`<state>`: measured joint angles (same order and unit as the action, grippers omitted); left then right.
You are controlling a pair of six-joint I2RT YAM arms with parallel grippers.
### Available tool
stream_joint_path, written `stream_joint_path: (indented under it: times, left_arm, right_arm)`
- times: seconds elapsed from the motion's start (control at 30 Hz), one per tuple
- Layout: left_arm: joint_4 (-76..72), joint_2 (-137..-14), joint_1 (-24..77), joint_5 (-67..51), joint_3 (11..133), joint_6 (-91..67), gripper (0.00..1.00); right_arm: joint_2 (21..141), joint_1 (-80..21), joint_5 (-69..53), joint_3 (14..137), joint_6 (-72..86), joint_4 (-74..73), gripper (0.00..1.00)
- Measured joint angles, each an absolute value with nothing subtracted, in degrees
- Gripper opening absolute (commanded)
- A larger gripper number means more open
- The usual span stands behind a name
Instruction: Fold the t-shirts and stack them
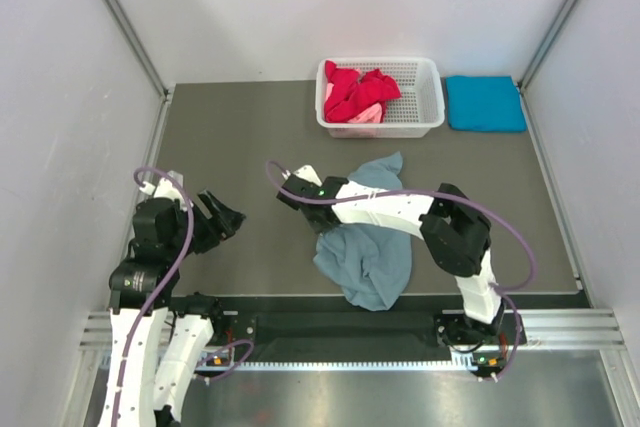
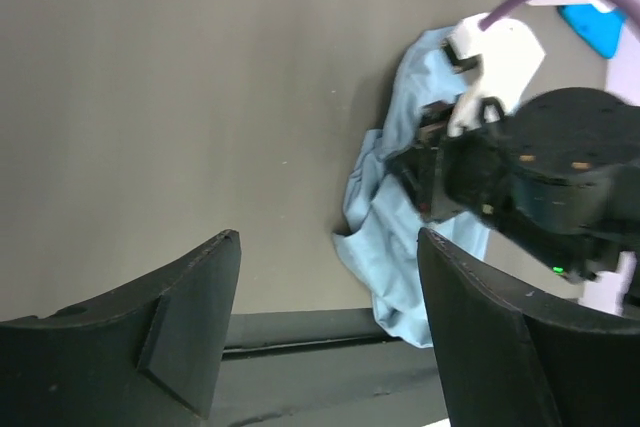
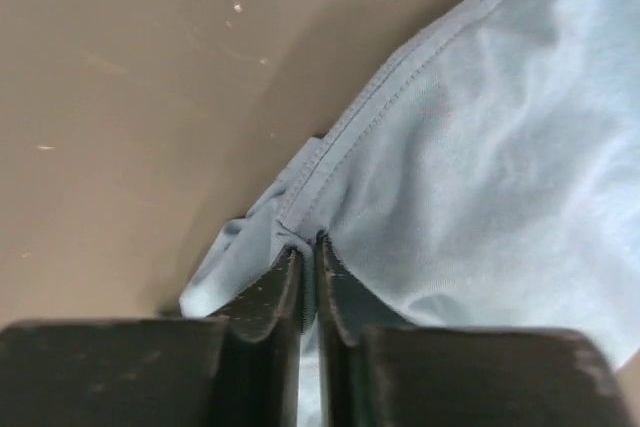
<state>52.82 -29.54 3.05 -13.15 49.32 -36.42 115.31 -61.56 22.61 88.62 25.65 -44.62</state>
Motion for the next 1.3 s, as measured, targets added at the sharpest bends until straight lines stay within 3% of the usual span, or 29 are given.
stream_joint_path:
  times: [0.17, 0.43, 0.53, 0.7, 0.83, 0.97, 1.0, 1.07, 1.3]
  left_arm:
    - [55.55, -30.11, 3.05, -8.25, 52.25, -35.66, 0.74]
    - [56.38, -28.97, 3.05, 0.56, 64.36, -35.2, 0.72]
    - [56.73, -28.6, 3.05, 2.35, 65.52, -35.2, 0.72]
    - [57.52, -28.62, 3.05, 2.85, 65.58, -35.18, 0.73]
    - [57.34, -28.82, 3.05, 1.3, 65.43, -34.98, 0.75]
    - [56.51, -30.2, 3.05, -2.17, 63.55, -35.09, 0.77]
    - [56.16, -30.83, 3.05, -3.07, 62.85, -35.27, 0.77]
    - [55.64, -32.95, 3.05, -5.02, 61.25, -35.59, 0.78]
    - [51.29, -42.02, 3.07, -12.71, 55.64, -36.47, 0.85]
  right_arm:
    - [112.09, -61.36, 19.64, 92.47, 24.01, -44.36, 0.0]
    - [110.37, -60.49, -1.65, 118.78, 32.05, -31.27, 0.0]
    - [106.39, -60.47, -5.23, 121.25, 35.27, -25.34, 0.0]
    - [86.46, -56.58, -5.63, 99.77, 38.17, -19.22, 0.0]
    - [68.95, -43.31, -5.48, 73.87, 40.45, -16.95, 0.04]
    - [60.69, -31.88, -3.66, 55.66, 39.75, -20.45, 0.42]
    - [59.81, -30.04, -3.38, 52.45, 39.2, -22.74, 0.46]
    - [59.18, -28.16, -2.72, 48.23, 36.84, -27.4, 0.56]
    - [59.13, -27.94, -1.72, 48.86, 28.73, -34.74, 0.6]
